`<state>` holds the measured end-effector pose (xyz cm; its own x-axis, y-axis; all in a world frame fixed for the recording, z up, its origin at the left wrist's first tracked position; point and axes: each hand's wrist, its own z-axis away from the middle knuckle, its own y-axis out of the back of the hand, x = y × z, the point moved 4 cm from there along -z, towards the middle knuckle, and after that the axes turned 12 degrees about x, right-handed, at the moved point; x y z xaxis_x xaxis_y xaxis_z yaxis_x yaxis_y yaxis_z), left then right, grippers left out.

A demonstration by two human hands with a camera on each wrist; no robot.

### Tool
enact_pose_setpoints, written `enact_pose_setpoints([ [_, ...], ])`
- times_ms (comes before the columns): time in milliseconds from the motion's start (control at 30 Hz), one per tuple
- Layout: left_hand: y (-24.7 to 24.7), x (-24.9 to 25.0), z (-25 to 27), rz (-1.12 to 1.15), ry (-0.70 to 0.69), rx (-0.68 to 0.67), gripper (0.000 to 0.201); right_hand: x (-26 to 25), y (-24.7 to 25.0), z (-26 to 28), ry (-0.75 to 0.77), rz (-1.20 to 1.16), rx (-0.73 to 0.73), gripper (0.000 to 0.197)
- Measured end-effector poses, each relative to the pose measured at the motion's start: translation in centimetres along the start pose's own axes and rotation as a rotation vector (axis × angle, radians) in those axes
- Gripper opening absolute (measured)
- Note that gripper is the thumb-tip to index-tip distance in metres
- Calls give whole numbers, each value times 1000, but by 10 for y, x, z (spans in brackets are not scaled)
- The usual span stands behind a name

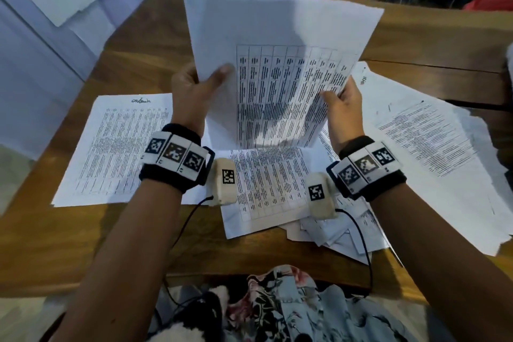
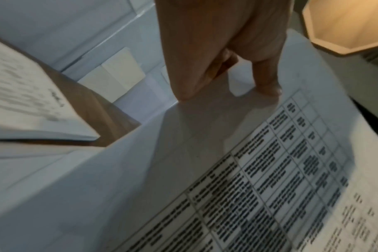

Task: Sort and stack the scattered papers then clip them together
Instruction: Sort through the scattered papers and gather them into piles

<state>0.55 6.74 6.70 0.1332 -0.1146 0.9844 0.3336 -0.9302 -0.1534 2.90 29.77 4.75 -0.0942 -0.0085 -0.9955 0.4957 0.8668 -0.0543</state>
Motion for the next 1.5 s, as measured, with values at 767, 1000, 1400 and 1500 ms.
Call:
enact_pose_setpoints([
  [767, 87, -114, 10, -802, 487, 267, 41, 94, 15, 29, -149, 1117, -298, 16],
  [1000, 85, -121, 22, -743, 560, 191, 72, 25, 34, -18, 157, 687, 170, 22],
  [1400, 71, -137, 14, -417, 691, 119, 70, 42, 9, -15, -85, 354, -51, 10],
  [1500, 71, -145, 13, -243, 778, 117, 76, 88, 1, 15, -112, 661, -262, 16],
])
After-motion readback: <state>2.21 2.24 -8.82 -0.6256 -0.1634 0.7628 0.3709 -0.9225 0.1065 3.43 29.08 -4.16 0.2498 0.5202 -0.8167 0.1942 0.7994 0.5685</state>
